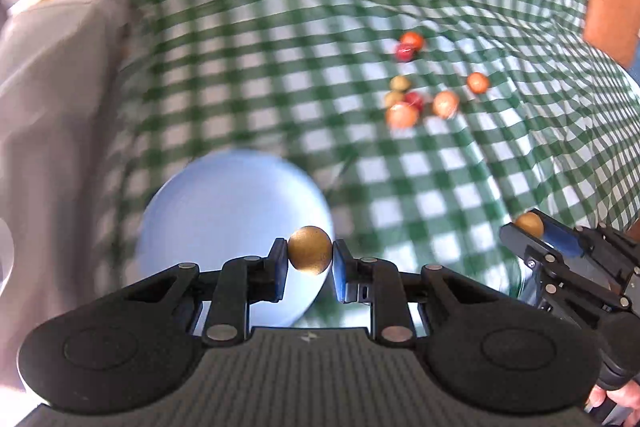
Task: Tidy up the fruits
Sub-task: 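Carry both held tan-yellow fruits over the blue plate with both tools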
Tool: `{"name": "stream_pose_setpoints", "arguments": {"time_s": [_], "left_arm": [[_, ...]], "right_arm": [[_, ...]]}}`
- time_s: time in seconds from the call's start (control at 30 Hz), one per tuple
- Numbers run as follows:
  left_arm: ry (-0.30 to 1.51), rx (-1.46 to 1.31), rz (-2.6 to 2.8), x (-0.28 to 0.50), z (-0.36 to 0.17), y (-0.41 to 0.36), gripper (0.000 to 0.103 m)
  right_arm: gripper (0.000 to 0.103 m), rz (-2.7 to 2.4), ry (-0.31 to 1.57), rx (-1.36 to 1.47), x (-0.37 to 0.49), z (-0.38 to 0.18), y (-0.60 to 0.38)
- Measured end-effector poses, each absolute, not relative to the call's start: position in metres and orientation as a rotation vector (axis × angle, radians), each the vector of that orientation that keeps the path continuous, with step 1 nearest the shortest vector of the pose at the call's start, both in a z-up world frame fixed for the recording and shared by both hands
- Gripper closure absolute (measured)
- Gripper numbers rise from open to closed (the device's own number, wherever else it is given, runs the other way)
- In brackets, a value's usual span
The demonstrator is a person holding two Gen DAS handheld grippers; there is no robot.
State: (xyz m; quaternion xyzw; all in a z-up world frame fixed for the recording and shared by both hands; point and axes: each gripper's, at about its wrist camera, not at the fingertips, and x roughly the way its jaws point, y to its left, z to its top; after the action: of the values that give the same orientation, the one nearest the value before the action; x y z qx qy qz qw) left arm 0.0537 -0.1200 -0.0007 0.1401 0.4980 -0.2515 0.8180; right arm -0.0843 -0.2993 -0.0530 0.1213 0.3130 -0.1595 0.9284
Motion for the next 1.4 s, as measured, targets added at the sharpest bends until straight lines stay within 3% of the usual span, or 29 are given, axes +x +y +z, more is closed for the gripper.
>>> {"name": "stream_pose_setpoints", "arguments": {"time_s": [0.23,0.5,1.4], "left_arm": [[1.022,0.217,-0.431,0.007,0.019,-0.029,0.077],[0.981,0.146,-0.412,-0.013,0.024,0.014,0.077],[0.994,0.089,-0.397,0.022,0.016,0.016,0.077]], "right_arm": [[0.073,-0.107,0.61,0.169,-0.086,-0.009,-0.209],[0.073,-0.032,0.641,0.095,-0.093,0.006,-0.15],[0.073,-0.066,0.701,0.092,-0.075,-0.007,-0.152]]}}
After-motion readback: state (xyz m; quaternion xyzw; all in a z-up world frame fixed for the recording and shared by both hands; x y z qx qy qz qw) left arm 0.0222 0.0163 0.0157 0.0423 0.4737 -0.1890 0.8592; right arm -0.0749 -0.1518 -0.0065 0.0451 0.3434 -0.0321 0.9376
